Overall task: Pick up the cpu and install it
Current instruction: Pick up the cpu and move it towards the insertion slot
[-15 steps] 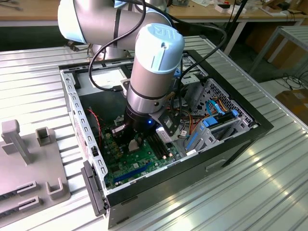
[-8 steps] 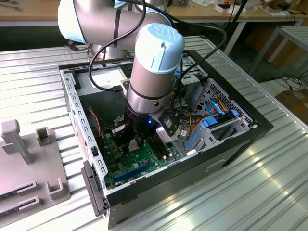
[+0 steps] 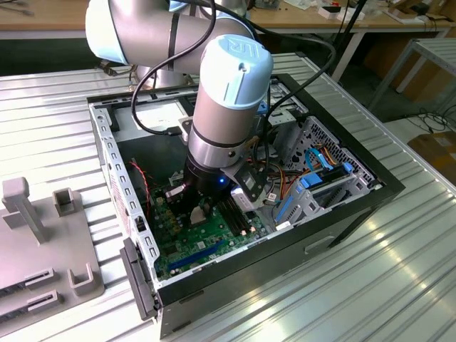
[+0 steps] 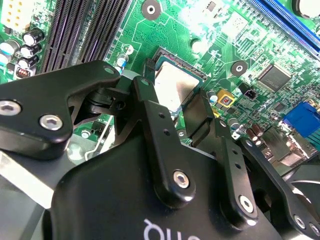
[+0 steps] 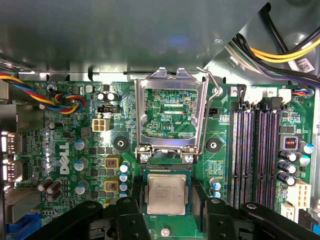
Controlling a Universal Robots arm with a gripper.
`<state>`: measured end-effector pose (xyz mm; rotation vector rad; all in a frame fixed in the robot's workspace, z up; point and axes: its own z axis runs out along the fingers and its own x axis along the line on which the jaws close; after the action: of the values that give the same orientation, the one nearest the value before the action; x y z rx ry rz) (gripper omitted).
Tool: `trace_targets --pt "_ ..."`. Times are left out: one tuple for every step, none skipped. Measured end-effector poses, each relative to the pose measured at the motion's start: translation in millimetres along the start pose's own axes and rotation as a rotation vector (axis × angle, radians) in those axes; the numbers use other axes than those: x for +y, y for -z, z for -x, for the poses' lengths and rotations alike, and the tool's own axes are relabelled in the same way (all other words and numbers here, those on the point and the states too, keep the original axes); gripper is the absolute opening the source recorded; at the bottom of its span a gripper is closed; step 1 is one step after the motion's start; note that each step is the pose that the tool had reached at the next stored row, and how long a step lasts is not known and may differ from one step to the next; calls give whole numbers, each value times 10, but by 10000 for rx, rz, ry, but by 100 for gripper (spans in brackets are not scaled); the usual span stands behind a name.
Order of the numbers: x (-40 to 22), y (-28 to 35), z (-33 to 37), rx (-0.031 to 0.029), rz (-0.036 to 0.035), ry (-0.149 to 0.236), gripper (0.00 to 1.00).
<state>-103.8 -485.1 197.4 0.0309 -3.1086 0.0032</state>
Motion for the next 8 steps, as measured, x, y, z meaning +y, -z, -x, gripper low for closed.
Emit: trace_targets --pt "0 0 0 0 0 0 47" --pt "0 0 0 -1 0 -1 47" --pt "0 0 0 0 0 -1 47" --pt "0 0 0 1 3 -1 47" --pt "0 1 -2 9 2 -3 48" --pt "0 0 -1 -3 2 -2 55" --pt "0 1 0 -2 1 -1 55" --pt "0 1 0 0 0 -1 55"
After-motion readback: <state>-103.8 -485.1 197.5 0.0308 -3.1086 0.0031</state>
